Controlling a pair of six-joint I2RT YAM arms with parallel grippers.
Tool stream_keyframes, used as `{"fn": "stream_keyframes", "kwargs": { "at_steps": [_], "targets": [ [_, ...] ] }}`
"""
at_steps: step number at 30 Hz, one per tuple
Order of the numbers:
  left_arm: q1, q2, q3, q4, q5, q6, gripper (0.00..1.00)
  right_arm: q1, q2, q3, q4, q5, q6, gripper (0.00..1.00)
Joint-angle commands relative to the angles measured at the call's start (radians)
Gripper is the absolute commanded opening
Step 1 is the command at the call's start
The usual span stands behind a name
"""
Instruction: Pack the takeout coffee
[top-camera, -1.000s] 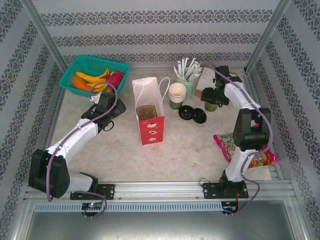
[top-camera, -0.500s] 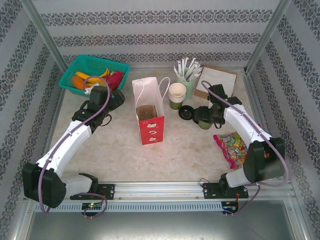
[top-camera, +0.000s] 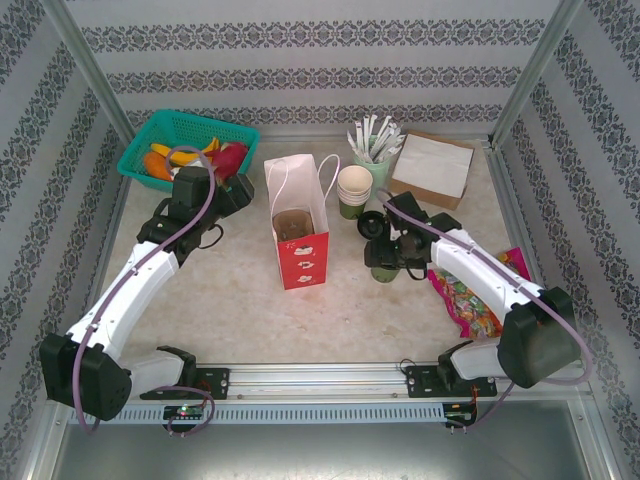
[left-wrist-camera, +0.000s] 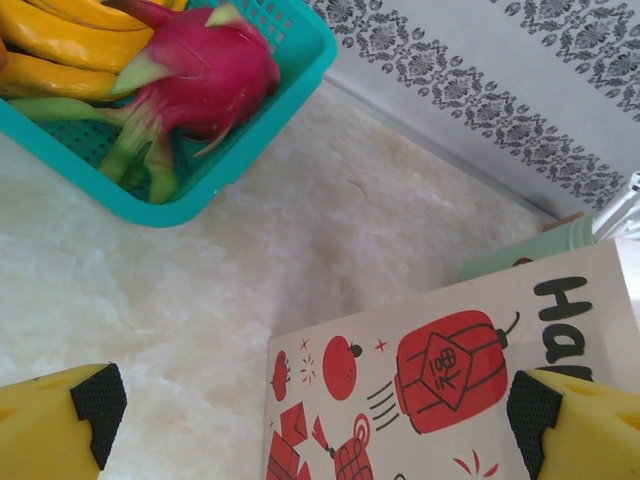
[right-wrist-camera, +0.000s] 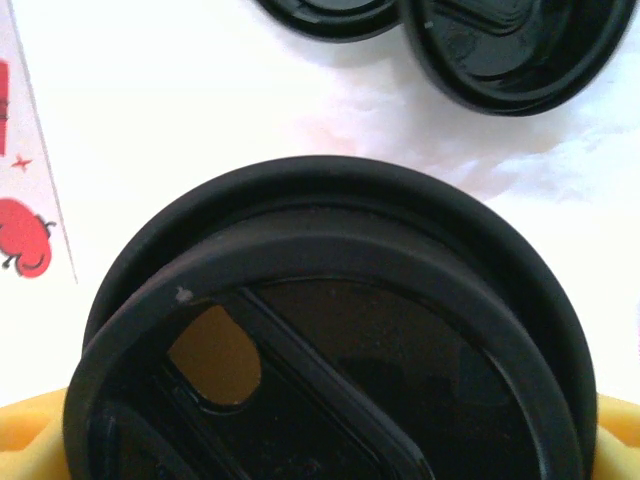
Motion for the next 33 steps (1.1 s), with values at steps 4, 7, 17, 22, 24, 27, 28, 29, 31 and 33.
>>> {"fn": "stream_keyframes", "kwargs": {
  "at_steps": [4,7,17,22,24,27,28,29,31,33],
  "targets": [
    [0.013,-0.02,0.026,0.029,0.023,0.033,0.99,0.079,-0.004,-0.016,0.008,-0.004,0.045,0.83],
    [0.014,-0.02,0.022,0.035,0.017,0.034,1.0,0.112,-0.006,-0.027,0.009,0.005,0.061,0.84],
    [0.013,-0.02,0.029,0.035,0.013,0.047,1.0,0.19,-0.037,-0.078,-0.012,0.019,0.1,0.84],
    [0.013,-0.017,0.031,0.036,0.003,0.062,1.0,0.197,-0.056,-0.096,-0.015,0.011,0.111,0.85],
    [0.014,-0.015,0.039,0.03,-0.009,0.068,1.0,0.198,-0.055,-0.08,-0.025,0.013,0.103,0.88],
    [0.014,-0.014,0.044,0.025,-0.012,0.076,1.0,0.198,-0.05,-0.051,-0.051,0.014,0.093,0.98],
    [0.013,-0.015,0.046,0.025,-0.013,0.076,1.0,0.199,-0.045,-0.04,-0.067,0.018,0.094,0.98],
    [0.013,-0.017,0.045,0.025,-0.014,0.077,0.99,0.198,-0.04,-0.025,-0.086,0.023,0.09,0.98],
    [0.014,-0.016,0.044,0.023,-0.018,0.08,1.0,0.196,-0.024,0.0,-0.124,0.032,0.092,0.98],
    [0.013,-0.015,0.043,0.019,-0.025,0.082,1.0,0.196,-0.005,0.027,-0.165,0.038,0.097,0.98]
  ]
}}
